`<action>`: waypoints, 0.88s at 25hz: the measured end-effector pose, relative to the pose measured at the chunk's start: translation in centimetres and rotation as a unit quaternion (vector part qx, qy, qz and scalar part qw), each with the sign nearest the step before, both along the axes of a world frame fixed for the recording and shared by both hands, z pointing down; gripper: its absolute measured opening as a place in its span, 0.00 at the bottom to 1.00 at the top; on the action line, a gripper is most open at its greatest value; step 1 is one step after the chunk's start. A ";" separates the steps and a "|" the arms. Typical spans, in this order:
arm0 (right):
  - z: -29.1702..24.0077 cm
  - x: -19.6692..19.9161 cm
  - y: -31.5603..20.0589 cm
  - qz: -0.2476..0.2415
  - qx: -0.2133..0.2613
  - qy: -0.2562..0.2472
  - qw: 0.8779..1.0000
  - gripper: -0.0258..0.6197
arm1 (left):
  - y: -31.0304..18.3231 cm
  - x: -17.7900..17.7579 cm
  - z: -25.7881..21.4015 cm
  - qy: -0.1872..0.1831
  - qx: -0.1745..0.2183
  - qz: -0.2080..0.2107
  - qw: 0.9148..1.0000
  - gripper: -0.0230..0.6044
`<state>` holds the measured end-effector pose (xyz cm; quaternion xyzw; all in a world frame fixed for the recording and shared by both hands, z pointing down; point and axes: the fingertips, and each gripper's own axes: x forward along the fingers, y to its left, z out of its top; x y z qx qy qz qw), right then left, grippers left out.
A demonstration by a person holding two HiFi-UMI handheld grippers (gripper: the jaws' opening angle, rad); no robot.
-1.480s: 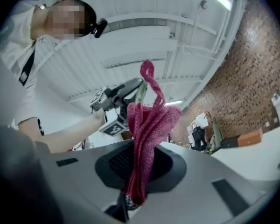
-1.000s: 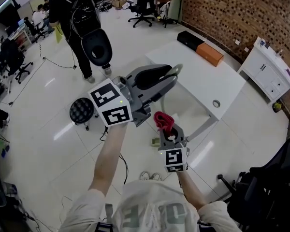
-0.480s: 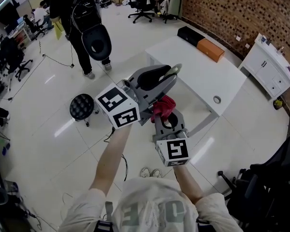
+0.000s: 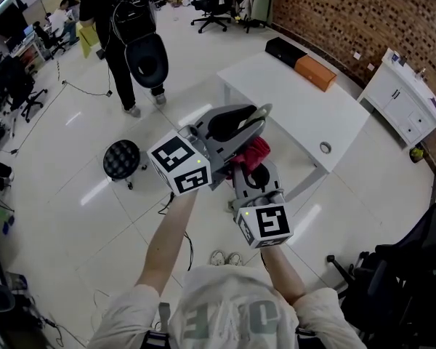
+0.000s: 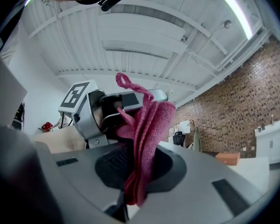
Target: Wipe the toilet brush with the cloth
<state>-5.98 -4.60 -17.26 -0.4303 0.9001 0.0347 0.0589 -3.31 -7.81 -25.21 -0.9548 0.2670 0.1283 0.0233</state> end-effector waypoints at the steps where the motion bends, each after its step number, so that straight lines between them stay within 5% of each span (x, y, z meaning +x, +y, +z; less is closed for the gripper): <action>1: 0.3 0.1 0.1 -0.003 0.001 0.006 1.000 0.09 | -0.2 0.0 0.0 -0.001 0.001 0.000 1.000 0.22; 6: 4.3 3.6 0.8 0.015 -0.035 0.013 0.999 0.09 | -1.0 -1.0 -0.5 0.023 0.001 0.010 1.000 0.22; 13: 6.9 9.8 -1.1 0.063 -0.041 0.034 0.997 0.09 | 0.5 -1.1 1.0 0.013 0.056 0.131 0.990 0.22; 17: 7.8 11.5 -2.9 0.085 -0.050 0.045 0.994 0.09 | 0.2 -1.4 2.6 0.025 0.072 0.134 0.988 0.22; 22: 9.6 12.4 -4.8 0.087 -0.074 0.049 0.992 0.09 | -1.0 -0.8 5.5 0.009 0.042 0.141 0.989 0.22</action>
